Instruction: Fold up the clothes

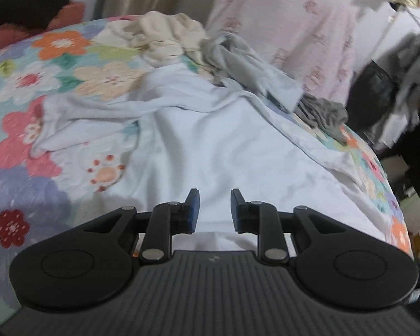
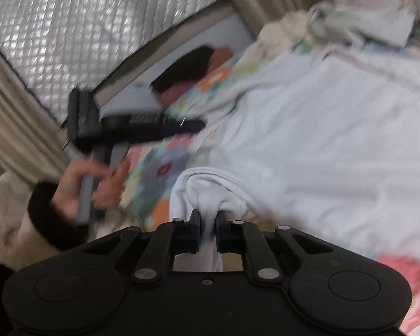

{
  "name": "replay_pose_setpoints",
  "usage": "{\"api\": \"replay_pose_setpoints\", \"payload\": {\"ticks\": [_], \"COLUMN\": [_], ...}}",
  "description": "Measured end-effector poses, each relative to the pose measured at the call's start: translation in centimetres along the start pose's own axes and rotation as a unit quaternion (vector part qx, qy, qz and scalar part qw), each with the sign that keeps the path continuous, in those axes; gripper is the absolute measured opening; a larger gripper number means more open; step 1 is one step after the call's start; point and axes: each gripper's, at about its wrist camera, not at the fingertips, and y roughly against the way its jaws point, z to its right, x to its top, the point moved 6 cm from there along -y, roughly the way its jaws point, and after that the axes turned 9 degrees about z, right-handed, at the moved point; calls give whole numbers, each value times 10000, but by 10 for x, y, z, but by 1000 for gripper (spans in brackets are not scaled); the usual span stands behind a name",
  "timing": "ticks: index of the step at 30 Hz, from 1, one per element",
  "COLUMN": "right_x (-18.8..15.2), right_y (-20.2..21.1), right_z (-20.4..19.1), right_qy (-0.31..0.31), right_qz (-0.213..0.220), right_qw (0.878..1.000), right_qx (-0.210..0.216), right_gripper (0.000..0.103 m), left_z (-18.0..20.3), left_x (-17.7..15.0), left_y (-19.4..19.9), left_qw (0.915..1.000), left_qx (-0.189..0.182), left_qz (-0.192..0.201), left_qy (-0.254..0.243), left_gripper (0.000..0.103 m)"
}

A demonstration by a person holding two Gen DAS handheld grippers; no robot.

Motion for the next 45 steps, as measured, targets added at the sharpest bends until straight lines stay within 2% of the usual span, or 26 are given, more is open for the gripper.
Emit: {"api": "replay_pose_setpoints", "payload": {"ticks": [7, 9, 11, 12, 13, 14, 15, 18, 21, 23, 24, 25, 27, 29, 31, 34, 36, 38, 40, 41, 42, 43, 44, 45], "right_x": [30, 34, 36, 36, 36, 35, 34, 28, 19, 9, 4, -1, -13, -24, -34, -50, -64, -76, -82, -84, -86, -87, -86, -84], "right_y": [26, 39, 49, 50, 51, 53, 55, 60, 68, 73, 77, 80, 76, 73, 59, 23, -5, -29, -43, -49, -52, -52, -48, -43], "right_z": [23, 33, 50, 62, 73, 82, 91, 98, 90, 92, 93, 94, 91, 86, 85, 82, 74, 60, 40, 29, 22, 18, 19, 21], "right_qy": [258, 562, 967, 1252, 1536, 1610, 1530, 861, 778, 463, 243, 23, -709, -1446, -2206, -2602, -2405, -1757, -660, -94, 352, 723, 790, 832], "right_qz": [262, 194, -60, -255, -451, -547, -565, -362, -218, -259, -252, -244, -86, 79, 175, -88, -497, -982, -1218, -1304, -1362, -1391, -1333, -1268], "right_qw": [9963, 9904, 9741, 9558, 9319, 9163, 9090, 9182, 9167, 9203, 9234, 9259, 9482, 9608, 9625, 9585, 9621, 9696, 9766, 9760, 9724, 9657, 9642, 9631], "right_qx": [-782, -1246, -2041, -2648, -3255, -3625, -3836, -3849, -3914, -3875, -3823, -3770, -3095, -2365, -1570, -1161, -1189, -1394, -1643, -1739, -1863, -2071, -2152, -2222], "right_gripper": [13, 13, 12, 11, 15, 19, 29, 31, 38, 40, 40, 40, 41, 42, 49, 59, 62, 63, 65, 64, 53, 31, 20, 13], "left_z": [10, 13, 18, 18, 18, 18, 19, 26, 37, 49, 54, 59, 71, 78, 82, 80, 75, 72, 70, 71, 72, 73, 74, 75], "left_x": [-12, -17, -26, -33, -40, -47, -49, -44, -36, -34, -34, -34, -38, -42, -46, -57, -65, -70, -72, -72, -72, -72, -72, -71], "left_y": [-18, -25, -34, -40, -45, -49, -50, -44, -33, -27, -25, -25, -31, -43, -56, -75, -84, -84, -83, -80, -77, -74, -69, -65], "left_qw": [9994, 9987, 9957, 9922, 9876, 9833, 9813, 9822, 9846, 9843, 9836, 9824, 9793, 9784, 9776, 9777, 9772, 9771, 9765, 9766, 9771, 9775, 9779, 9780], "left_qx": [-60, -73, 11, 224, 474, 653, 707, 609, 331, 68, -70, -189, -441, -657, -849, -925, -869, -786, -744, -771, -800, -809, -776, -737], "left_qz": [-256, -388, -719, -937, -1119, -1228, -1248, -1033, -617, -435, -367, -332, -406, -560, -717, -973, -1200, -1229, -1246, -1219, -1180, -1132, -1059, -992], "left_qy": [-219, -316, -581, -792, -989, -1176, -1284, -1443, -1600, -1712, -1766, -1827, -1933, -1879, -1790, -1613, -1524, -1552, -1591, -1594, -1580, -1587, -1627, -1679], "left_gripper": [37, 41, 41, 41, 41, 41, 41, 41, 41, 41, 44, 52, 57, 58, 61, 68, 66, 56, 18, 13, 5, 4, 4, 2]}}
